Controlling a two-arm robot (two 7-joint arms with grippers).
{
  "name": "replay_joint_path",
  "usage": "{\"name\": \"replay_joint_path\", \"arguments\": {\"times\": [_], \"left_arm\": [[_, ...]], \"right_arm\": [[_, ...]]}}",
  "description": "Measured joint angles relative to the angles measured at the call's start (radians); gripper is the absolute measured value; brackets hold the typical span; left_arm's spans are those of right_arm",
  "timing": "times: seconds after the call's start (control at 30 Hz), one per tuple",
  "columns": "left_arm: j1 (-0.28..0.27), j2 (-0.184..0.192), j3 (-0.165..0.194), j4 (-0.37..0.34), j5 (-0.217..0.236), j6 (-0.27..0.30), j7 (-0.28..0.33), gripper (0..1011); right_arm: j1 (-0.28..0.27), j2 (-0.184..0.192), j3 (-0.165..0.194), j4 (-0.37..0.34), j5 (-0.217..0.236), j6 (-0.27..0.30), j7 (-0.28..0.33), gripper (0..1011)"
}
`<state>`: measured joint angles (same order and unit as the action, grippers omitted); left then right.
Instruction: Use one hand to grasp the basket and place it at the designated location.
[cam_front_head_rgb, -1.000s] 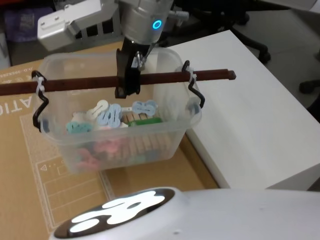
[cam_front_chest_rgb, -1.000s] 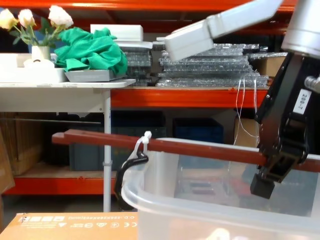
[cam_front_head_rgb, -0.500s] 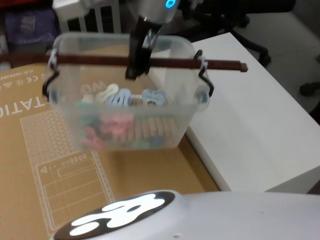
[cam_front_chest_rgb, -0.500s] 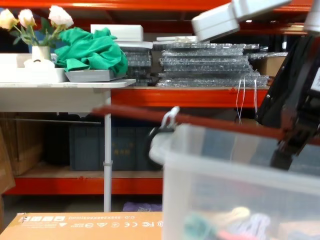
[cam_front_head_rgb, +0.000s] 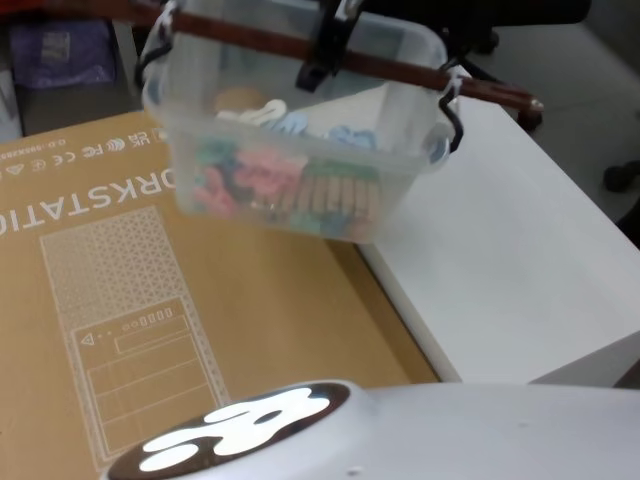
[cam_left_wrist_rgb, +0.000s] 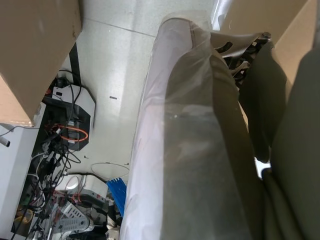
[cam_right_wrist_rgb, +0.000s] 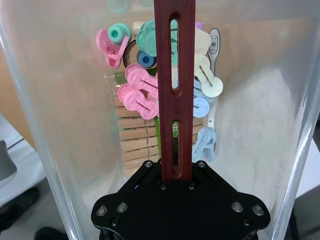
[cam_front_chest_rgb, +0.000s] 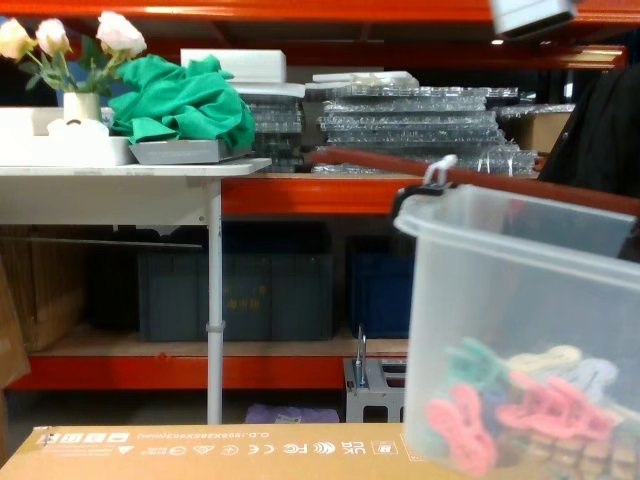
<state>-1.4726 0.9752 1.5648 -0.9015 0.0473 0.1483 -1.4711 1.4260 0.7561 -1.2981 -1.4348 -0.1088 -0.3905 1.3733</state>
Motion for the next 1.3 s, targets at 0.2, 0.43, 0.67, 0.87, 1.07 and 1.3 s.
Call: {"name": "replay_joint_path", "arguments": {"times": [0.2, 0.43, 0.67, 0.87, 1.07, 1.3], "left_arm": [[0.000, 0.000, 0.000, 0.000, 0.000, 0.000, 0.000, 0], [0.000, 0.000, 0.000, 0.000, 0.000, 0.000, 0.000, 0], [0.000, 0.000, 0.000, 0.000, 0.000, 0.000, 0.000, 0], [0.000, 0.000, 0.000, 0.000, 0.000, 0.000, 0.000, 0], [0.000, 0.000, 0.000, 0.001, 0.000, 0.000, 0.000, 0], [0.000, 0.000, 0.000, 0.000, 0.000, 0.000, 0.000, 0]], "right_arm": [[-0.002, 0.023, 0.019, 0.038, 0.003, 0.039, 0.014, 0], [-0.004, 0.050, 0.038, 0.073, 0.002, 0.075, 0.027, 0], [-0.003, 0.062, 0.053, 0.105, -0.008, 0.107, 0.045, 0], [0.000, 0.079, 0.069, 0.159, -0.018, 0.142, 0.057, 0], [0.002, 0.082, 0.080, 0.217, -0.032, 0.169, 0.073, 0], [0.003, 0.084, 0.092, 0.258, -0.042, 0.194, 0.089, 0]]}}
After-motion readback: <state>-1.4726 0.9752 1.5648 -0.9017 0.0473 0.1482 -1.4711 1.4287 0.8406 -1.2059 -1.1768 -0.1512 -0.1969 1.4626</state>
